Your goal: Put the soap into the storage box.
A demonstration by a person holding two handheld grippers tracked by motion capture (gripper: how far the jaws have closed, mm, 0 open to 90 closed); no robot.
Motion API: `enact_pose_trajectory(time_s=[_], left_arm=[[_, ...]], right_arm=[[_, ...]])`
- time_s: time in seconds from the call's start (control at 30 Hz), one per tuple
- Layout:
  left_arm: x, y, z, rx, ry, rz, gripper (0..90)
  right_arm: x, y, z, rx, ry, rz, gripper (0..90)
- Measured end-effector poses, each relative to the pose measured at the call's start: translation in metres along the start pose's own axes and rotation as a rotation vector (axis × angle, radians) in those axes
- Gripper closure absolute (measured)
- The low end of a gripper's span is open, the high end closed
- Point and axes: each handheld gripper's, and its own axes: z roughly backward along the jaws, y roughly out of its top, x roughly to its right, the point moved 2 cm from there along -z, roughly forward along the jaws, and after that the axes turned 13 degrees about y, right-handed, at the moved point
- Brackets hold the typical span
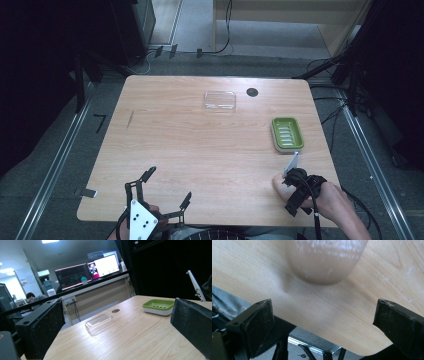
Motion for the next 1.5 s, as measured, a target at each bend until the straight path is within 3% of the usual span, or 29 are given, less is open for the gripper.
enact_pose_trajectory(time_s=[0.57,1.07,1.27,1.5], left_arm=[[0.0,0.0,0.0,0.002,-0.001,0.003,0.0],[-0.001,0.0,0.0,0.002,0.002,0.006,0.0],[-0.001,0.0,0.0,0.003,0.001,0.008,0.0],[-0.001,0.0,0.0,0.003,0.001,0.007,0.0]], right_arm=[[-0.003,0.025,0.001,-0.004,0.019,0.012,3.0],[0.0,0.051,0.004,0.031,0.041,-0.003,3.7],[0.004,0.056,0.003,0.063,0.044,-0.021,10.6],[0.007,0.058,-0.002,0.064,0.051,-0.038,15.2]])
